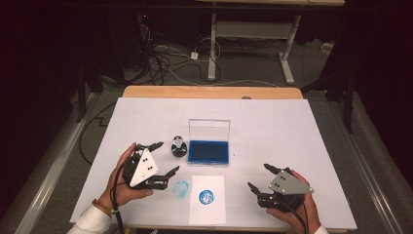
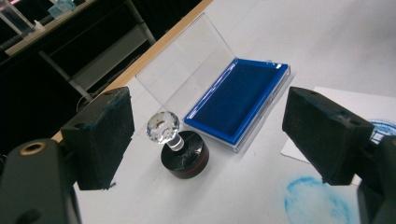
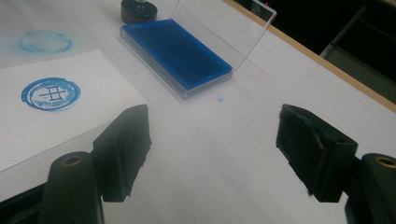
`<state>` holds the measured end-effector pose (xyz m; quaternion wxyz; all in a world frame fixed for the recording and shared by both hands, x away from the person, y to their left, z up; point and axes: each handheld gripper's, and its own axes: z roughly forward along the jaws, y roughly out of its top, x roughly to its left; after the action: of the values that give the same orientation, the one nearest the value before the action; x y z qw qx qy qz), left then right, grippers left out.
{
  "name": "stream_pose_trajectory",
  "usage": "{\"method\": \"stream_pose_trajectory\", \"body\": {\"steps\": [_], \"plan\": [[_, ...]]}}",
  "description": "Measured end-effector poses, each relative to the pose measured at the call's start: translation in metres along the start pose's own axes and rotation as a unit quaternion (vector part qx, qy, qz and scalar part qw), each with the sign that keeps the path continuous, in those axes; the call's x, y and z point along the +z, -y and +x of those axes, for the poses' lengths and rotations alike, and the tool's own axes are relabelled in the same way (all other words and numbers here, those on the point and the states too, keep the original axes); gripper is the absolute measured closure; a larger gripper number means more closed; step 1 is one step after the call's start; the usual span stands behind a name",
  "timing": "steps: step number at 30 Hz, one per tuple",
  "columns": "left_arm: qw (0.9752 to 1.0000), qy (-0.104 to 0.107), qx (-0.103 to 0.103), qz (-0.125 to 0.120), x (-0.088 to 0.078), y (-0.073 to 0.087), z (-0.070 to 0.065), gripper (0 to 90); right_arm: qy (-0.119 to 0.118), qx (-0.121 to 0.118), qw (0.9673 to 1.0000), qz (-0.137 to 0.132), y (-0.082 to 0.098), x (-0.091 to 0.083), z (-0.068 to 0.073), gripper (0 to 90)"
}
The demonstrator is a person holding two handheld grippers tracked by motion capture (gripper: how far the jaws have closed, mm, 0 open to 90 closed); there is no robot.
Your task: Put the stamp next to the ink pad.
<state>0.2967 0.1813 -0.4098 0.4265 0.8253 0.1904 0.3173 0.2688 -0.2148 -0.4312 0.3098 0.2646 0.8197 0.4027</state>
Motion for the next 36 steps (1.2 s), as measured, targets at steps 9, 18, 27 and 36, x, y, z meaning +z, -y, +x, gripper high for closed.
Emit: {"method": "stream_pose_trajectory", "body": {"steps": [9, 18, 27, 36], "plan": [[0.9999, -0.009, 0.001, 0.013, -0.003, 0.012, -0.005, 16.5, 0.007, 0.002, 1.0000, -0.005, 0.000, -0.002, -0.002, 26.4], [0.9995, -0.016, -0.006, 0.028, -0.008, 0.027, -0.009, 16.5, 0.014, 0.003, 0.9999, -0.007, 0.000, -0.003, -0.003, 25.9], [0.9985, -0.017, -0.024, 0.046, -0.014, 0.043, -0.009, 16.4, 0.020, 0.007, 0.9997, -0.011, 0.001, -0.004, -0.006, 25.7], [0.9971, -0.020, -0.036, 0.064, -0.016, 0.058, -0.008, 16.5, 0.023, 0.011, 0.9996, -0.010, 0.002, -0.003, -0.008, 25.3]]}}
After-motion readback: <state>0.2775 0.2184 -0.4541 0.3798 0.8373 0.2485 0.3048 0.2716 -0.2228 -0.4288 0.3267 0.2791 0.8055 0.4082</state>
